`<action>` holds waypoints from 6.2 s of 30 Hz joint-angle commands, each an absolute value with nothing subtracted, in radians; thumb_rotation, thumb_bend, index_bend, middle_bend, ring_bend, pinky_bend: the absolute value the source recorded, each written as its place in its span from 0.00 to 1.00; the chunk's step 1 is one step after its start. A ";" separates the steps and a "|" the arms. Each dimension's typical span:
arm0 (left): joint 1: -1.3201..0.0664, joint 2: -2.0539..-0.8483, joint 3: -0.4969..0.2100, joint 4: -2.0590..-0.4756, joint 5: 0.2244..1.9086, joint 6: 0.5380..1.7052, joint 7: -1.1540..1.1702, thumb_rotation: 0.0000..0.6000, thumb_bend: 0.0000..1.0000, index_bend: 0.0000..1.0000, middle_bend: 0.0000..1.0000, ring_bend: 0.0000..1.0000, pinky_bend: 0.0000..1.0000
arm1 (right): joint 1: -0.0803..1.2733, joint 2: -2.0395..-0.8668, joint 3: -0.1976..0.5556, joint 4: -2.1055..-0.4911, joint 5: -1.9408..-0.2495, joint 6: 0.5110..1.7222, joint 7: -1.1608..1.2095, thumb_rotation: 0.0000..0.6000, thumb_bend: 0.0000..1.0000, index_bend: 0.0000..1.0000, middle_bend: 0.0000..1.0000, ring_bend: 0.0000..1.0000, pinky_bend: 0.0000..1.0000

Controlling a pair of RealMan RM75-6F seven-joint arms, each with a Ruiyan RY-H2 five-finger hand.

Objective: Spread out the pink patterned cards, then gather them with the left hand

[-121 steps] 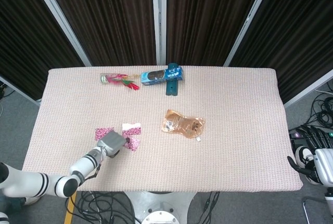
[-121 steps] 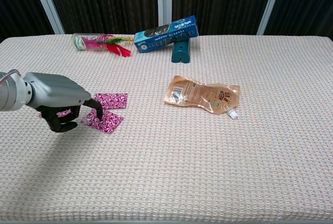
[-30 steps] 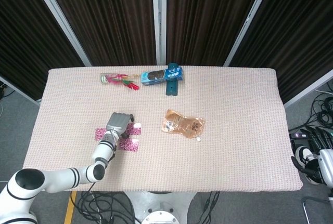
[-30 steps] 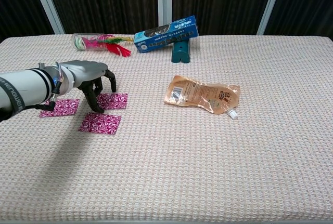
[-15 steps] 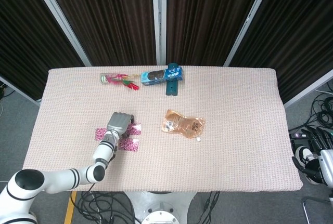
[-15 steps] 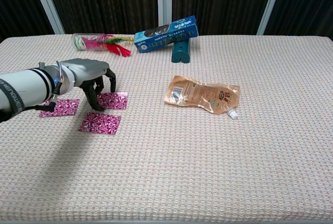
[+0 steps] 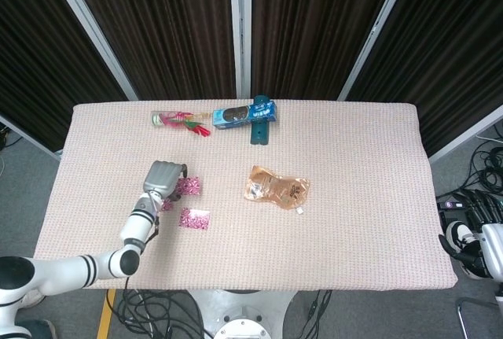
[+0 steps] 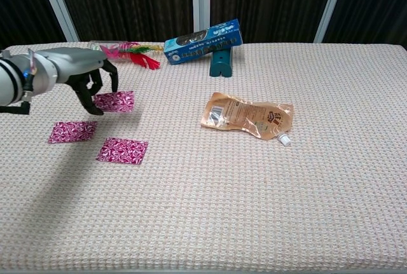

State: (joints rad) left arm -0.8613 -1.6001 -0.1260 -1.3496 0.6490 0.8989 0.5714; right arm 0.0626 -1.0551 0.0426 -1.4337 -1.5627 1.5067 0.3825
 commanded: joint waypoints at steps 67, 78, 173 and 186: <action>-0.779 -1.600 -0.047 -1.459 0.820 0.904 0.572 1.00 0.25 0.36 0.89 0.93 0.98 | 0.044 -1.058 0.031 -1.431 -1.569 1.538 0.391 0.78 0.22 0.13 0.09 0.00 0.00; -0.791 -1.632 -0.034 -1.490 0.767 0.920 0.636 1.00 0.25 0.37 0.89 0.93 0.98 | 0.045 -1.063 0.030 -1.423 -1.567 1.529 0.396 0.78 0.22 0.13 0.09 0.00 0.00; -0.772 -1.563 -0.115 -1.419 0.460 0.947 0.629 1.00 0.25 0.35 0.88 0.93 0.98 | 0.059 -1.060 0.033 -1.430 -1.569 1.517 0.392 0.77 0.22 0.13 0.11 0.00 0.00; -0.489 -1.331 -0.082 -1.415 0.990 1.337 0.216 1.00 0.24 0.32 0.32 0.32 0.43 | 0.076 -1.057 0.036 -1.426 -1.576 1.499 0.403 0.78 0.22 0.13 0.08 0.00 0.00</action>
State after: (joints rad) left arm -0.5990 -1.3980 -0.1162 -1.4478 0.8442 1.1903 0.3383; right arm 0.0755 -1.0571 0.0358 -1.4266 -1.5752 1.4993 0.4027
